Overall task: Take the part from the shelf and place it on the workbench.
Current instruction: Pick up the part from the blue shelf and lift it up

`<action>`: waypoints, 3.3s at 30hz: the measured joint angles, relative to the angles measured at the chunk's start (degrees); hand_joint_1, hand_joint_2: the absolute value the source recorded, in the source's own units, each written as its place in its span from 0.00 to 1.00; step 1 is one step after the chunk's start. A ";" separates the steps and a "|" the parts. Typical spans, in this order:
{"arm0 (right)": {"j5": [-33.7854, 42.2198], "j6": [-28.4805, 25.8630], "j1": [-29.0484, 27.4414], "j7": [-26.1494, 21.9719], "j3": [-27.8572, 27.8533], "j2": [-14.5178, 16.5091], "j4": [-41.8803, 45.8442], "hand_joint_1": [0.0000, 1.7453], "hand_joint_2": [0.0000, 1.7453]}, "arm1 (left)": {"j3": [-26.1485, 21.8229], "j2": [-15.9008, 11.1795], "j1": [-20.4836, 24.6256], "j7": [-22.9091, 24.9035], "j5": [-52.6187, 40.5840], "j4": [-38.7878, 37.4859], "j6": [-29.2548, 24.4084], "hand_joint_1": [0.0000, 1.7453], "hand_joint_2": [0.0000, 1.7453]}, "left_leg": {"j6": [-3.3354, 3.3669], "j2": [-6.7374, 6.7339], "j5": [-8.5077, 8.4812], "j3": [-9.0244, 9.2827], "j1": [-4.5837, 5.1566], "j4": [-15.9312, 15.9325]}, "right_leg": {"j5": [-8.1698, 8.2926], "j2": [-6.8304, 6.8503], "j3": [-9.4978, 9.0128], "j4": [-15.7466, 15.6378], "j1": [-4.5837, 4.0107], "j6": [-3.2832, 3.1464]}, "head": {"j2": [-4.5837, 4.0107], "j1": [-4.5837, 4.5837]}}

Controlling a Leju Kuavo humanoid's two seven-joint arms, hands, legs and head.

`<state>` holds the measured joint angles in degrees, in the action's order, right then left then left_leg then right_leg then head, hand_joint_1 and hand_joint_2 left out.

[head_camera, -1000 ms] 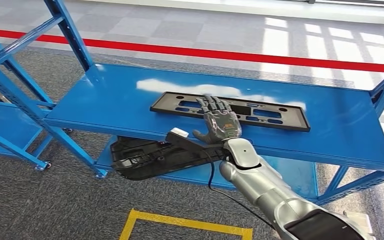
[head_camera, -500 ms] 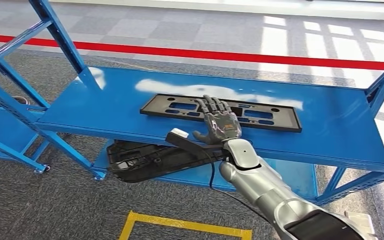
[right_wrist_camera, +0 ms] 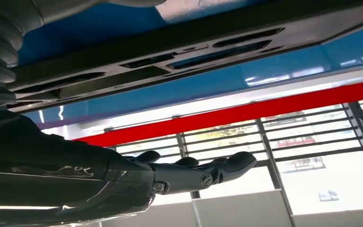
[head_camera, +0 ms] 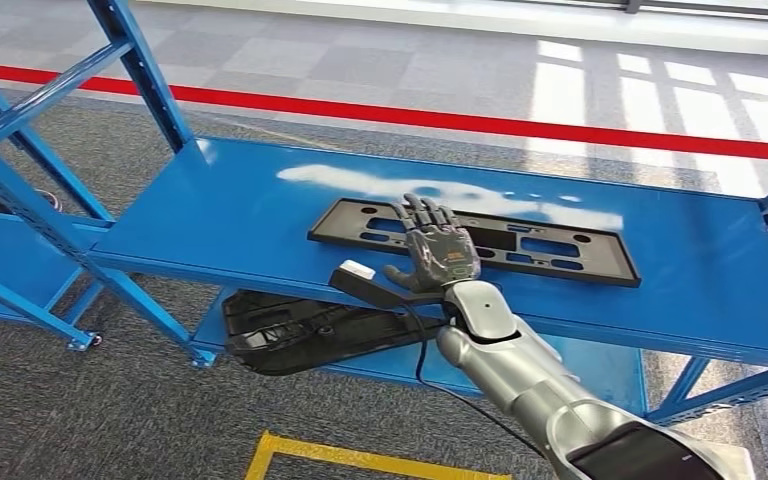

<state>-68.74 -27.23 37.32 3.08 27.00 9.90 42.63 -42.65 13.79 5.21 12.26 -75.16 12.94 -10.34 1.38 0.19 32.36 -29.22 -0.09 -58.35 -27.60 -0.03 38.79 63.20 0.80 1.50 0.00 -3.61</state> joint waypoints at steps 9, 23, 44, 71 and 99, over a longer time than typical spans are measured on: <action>0.01 0.12 -0.04 0.04 0.04 0.21 -0.14 0.00 1.00 | -0.01 0.01 0.32 0.94 -0.03 -0.04 -0.12 0.00 0.00 | -0.24 0.01 1.01 0.85 0.16 0.21 | 0.31 -0.17 -0.91 -2.55 -0.23 -1.26 | 0.00 -0.03; 0.10 1.20 0.31 0.41 0.05 0.23 -0.90 0.00 0.00 | -0.01 0.00 0.15 1.22 -0.67 -0.04 -0.31 0.00 0.00 | -1.16 0.01 1.15 1.28 0.27 1.07 | 0.27 -0.01 -1.09 -2.54 -0.22 -1.63 | 0.00 -0.04; -0.46 6.82 5.57 3.11 0.07 1.68 -10.67 0.00 0.00 | 0.01 0.00 0.37 1.92 -0.95 -0.04 0.37 0.00 0.00 | -1.11 0.01 1.19 1.33 0.51 0.95 | 0.29 0.01 -1.18 -2.54 0.02 -1.57 | 0.00 -0.04; 0.56 18.76 10.73 2.92 1.59 2.76 -18.81 0.00 0.75 | -0.09 -0.09 1.05 2.21 -0.75 -0.04 0.63 0.00 0.00 | -1.11 0.01 1.18 1.40 0.52 0.95 | 0.29 0.00 -1.23 -2.54 0.02 -1.57 | 0.00 -0.04; 3.01 12.73 10.43 1.51 1.59 3.58 -18.82 0.00 1.00 | -0.93 -0.09 0.91 1.84 -0.62 -0.04 0.63 0.00 0.00 | -1.11 0.01 1.19 1.57 0.53 0.95 | 0.29 0.01 -1.42 -2.55 0.02 -1.57 | 0.00 -0.04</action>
<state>-65.73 -14.50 47.75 4.60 28.59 13.47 23.81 -43.58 13.70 6.12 14.10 -75.78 12.90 -9.70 0.27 0.20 33.55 -27.65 0.44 -57.40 -27.31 -0.02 37.37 60.65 0.82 -0.07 0.00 -3.65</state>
